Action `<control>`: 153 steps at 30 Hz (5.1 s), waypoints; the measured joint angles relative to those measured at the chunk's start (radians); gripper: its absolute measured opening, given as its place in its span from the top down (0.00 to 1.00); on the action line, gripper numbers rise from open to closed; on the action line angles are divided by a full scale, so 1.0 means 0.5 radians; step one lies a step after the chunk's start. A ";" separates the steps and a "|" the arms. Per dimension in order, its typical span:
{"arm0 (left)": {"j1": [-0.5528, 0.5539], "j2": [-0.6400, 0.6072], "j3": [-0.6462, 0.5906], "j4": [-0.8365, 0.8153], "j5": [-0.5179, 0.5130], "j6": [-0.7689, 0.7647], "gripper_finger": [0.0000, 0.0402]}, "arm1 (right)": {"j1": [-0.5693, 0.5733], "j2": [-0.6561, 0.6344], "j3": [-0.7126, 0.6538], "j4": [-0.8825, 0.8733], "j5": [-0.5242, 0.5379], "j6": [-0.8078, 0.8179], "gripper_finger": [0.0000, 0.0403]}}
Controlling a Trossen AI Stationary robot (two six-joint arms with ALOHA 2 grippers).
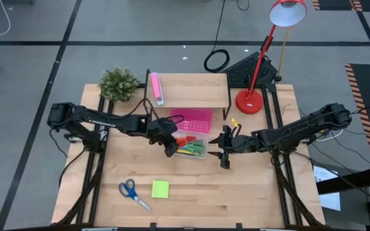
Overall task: Pack school essentials
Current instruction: Put the red scissors into the supply box, then put the blue scissors into the supply box
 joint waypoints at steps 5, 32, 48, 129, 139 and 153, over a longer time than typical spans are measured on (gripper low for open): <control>-0.004 0.208 0.093 -0.083 0.003 -0.144 0.59 | -0.001 0.001 -0.001 -0.001 -0.050 0.000 0.50; -0.022 0.661 0.515 -0.577 -0.019 -0.166 0.70 | 0.025 0.001 -0.002 -0.029 -0.050 -0.015 0.50; -0.018 0.721 0.508 -0.542 -0.076 0.000 0.98 | 0.025 0.001 -0.001 -0.030 -0.050 -0.037 0.50; -0.230 0.317 0.528 -0.858 -0.484 0.223 0.99 | 0.026 0.002 -0.159 0.193 -0.101 0.038 0.50; -0.924 0.208 0.528 -0.969 -0.752 -0.164 0.95 | 0.027 0.002 -0.159 0.088 -0.154 0.035 0.50; -1.613 0.226 0.528 -1.276 -0.539 -0.522 0.72 | 0.086 0.002 -0.153 0.088 -0.254 0.124 0.50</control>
